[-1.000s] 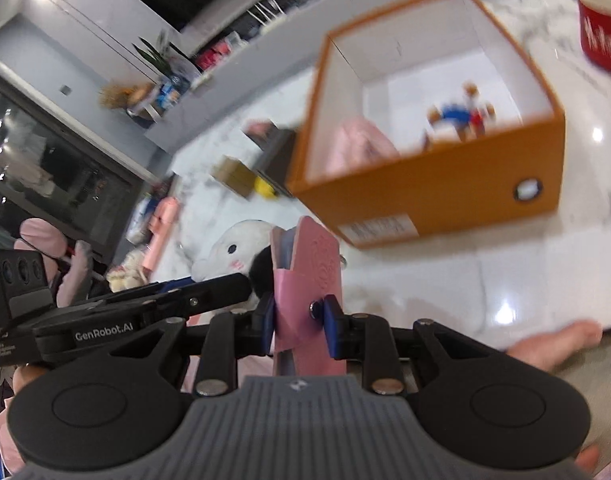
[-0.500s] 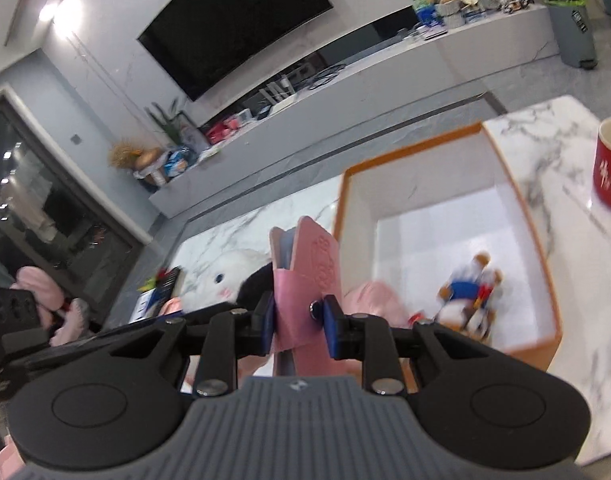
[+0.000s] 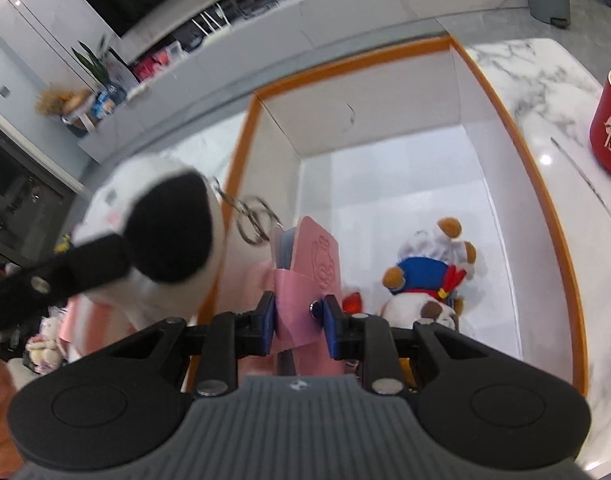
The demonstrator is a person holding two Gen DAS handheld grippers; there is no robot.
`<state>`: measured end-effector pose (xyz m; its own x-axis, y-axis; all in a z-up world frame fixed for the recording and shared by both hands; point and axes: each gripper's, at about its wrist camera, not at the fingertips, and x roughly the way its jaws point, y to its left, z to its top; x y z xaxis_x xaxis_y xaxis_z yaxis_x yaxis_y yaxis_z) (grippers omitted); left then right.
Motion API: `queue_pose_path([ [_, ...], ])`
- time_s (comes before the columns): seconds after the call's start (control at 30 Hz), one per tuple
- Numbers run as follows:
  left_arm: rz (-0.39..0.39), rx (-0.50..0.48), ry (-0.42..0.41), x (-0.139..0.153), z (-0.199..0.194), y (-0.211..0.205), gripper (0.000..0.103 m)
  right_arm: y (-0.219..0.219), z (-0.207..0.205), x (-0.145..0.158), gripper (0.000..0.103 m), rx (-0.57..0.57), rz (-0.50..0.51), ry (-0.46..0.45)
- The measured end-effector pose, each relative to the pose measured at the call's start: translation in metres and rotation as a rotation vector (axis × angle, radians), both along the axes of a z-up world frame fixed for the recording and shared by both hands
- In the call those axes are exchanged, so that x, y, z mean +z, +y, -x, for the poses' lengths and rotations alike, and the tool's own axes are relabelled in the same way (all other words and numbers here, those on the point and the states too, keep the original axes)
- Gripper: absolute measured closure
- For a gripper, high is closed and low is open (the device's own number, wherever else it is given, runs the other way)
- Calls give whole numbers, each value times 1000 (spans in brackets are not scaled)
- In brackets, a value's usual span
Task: Organize objects
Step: 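Lift the panda plush and pink wallet and carry them over the orange box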
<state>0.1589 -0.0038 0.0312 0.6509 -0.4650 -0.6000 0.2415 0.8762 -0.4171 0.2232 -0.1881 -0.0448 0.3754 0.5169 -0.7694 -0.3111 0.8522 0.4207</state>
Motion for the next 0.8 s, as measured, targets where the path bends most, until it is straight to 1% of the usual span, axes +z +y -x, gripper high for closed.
queue_pose_path([
  [0.13,4,-7,1,0,-4,0,37,4,-4,-10,77,2,49,11],
  [0.23,4,-8,1,1,-6,0,37,7,-6,-17,77,9,62,45],
  [0.33,2,-8,1,1,-6,0,37,11,-6,-26,76,26,104,74],
  [0.5,-2,-10,9,3,-10,-2,37,11,-5,-24,74,42,119,74],
  [0.57,-1,-12,12,5,-10,-2,37,9,-5,-23,69,42,100,86],
  [0.8,0,-20,23,10,-8,-2,37,6,-2,-11,68,26,53,82],
])
